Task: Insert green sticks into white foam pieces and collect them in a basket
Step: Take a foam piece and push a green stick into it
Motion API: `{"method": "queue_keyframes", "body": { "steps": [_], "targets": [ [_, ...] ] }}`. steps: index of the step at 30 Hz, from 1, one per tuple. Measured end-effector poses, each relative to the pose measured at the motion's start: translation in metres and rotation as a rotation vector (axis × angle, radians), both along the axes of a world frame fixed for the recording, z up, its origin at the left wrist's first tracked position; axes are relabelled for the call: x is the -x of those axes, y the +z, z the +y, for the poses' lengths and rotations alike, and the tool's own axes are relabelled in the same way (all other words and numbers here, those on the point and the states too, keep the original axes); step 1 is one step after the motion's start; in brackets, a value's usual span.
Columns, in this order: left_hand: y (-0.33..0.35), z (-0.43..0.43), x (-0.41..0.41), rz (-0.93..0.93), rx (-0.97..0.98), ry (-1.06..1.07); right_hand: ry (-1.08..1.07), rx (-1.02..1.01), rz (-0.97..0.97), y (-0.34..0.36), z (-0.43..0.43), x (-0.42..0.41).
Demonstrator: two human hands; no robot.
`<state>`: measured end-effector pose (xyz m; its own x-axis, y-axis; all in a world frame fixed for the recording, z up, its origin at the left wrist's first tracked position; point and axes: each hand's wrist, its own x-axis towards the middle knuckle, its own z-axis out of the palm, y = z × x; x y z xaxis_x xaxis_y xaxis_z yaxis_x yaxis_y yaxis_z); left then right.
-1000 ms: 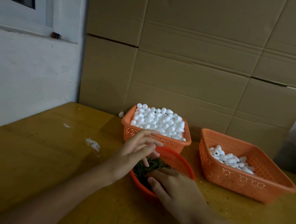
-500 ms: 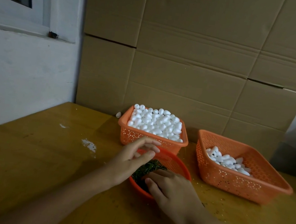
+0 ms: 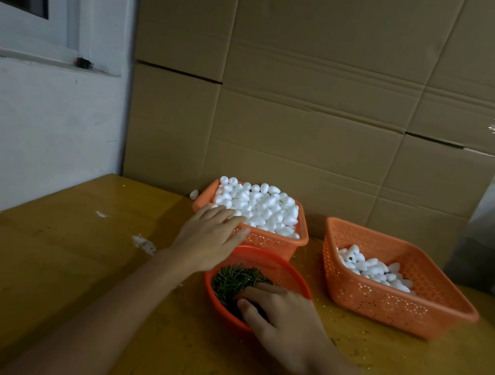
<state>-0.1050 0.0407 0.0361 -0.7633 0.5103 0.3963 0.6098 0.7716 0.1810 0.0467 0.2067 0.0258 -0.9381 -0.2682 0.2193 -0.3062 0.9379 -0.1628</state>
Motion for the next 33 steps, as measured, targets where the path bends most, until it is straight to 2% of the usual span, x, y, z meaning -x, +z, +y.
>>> {"method": "queue_keyframes", "body": {
  "steps": [3, 7, 13, 24, 28, 33],
  "targets": [
    [0.01, 0.008, 0.008, 0.038, 0.085, 0.088, -0.008, 0.004, 0.006, 0.0, 0.0, 0.0],
    [0.022, 0.022, 0.017, -0.028, 0.173, 0.18, -0.004, 0.007, 0.0, 0.0, 0.0, -0.001],
    [0.028, 0.03, 0.03, -0.25, 0.111, 0.159, -0.004, -0.006, 0.002, 0.001, 0.0, -0.001],
    [0.035, 0.032, 0.032, -0.472, 0.141, 0.17, -0.004, -0.013, 0.025, -0.001, 0.001, 0.0],
    [0.029, 0.033, 0.032, -0.393, 0.173, 0.192, -0.005, 0.0, 0.014, -0.001, 0.001, -0.001],
    [0.027, 0.029, 0.035, -0.364, 0.071, 0.131, -0.014, 0.003, 0.0, 0.0, 0.001, -0.001]
  ]
}}
